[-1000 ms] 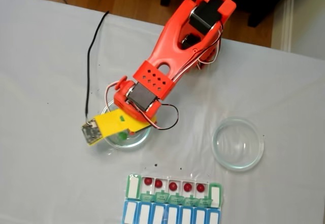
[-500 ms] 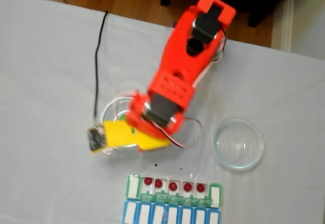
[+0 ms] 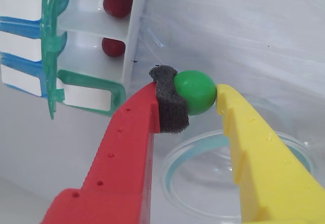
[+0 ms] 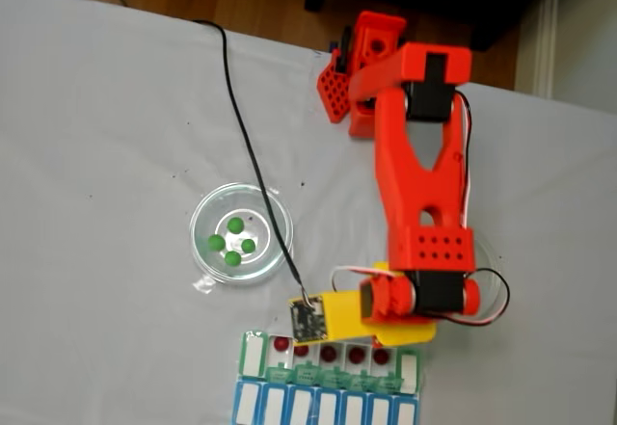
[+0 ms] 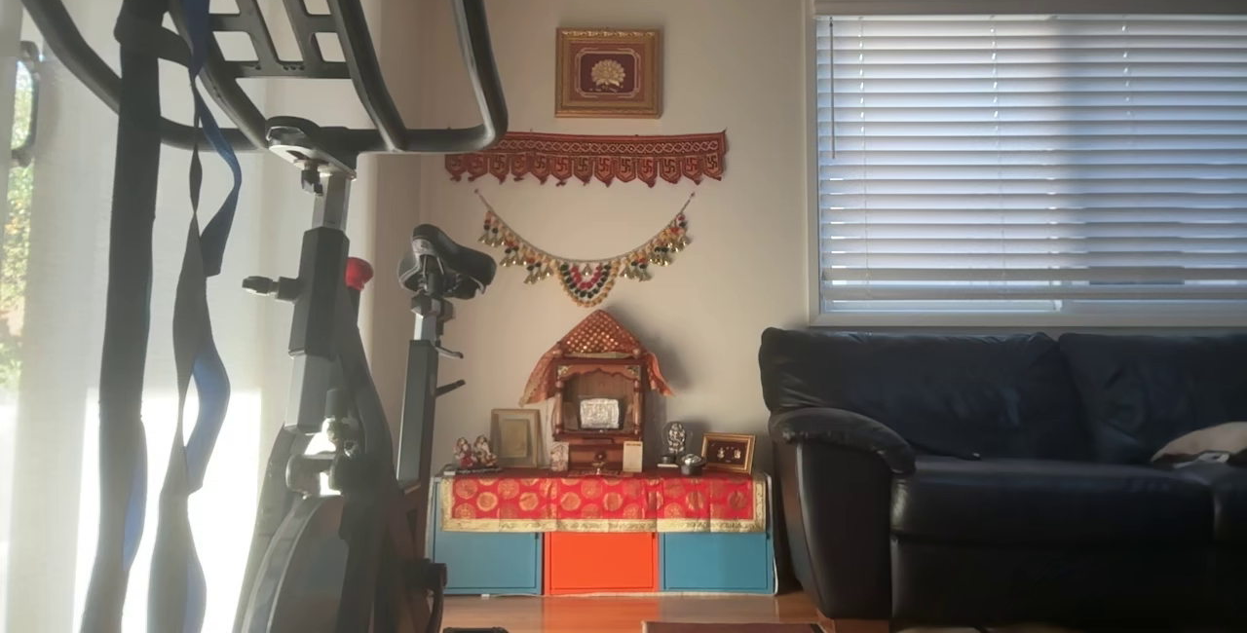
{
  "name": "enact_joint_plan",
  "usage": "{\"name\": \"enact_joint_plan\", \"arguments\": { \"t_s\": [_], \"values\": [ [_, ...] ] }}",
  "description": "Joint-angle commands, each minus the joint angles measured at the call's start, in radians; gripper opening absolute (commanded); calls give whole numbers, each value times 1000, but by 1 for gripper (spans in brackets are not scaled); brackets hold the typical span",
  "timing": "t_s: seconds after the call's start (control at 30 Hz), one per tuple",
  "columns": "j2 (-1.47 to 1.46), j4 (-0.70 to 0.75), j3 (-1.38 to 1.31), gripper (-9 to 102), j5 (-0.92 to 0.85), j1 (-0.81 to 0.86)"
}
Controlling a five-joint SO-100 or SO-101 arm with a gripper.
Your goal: Sort medicines into box.
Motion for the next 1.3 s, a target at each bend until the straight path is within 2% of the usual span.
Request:
{"name": "enact_joint_plan", "arguments": {
  "t_s": [0.0,0.47,0.8,1.1,1.27],
  "values": [
    [-23,-48,-121,1,21,-38],
    [-89,-83,-250,1,64,-49],
    [-149,-213,-261,1,11,11],
    [-78,-328,-130,1,43,0],
    [-60,-328,-118,1,106,-8]
  ]
}}
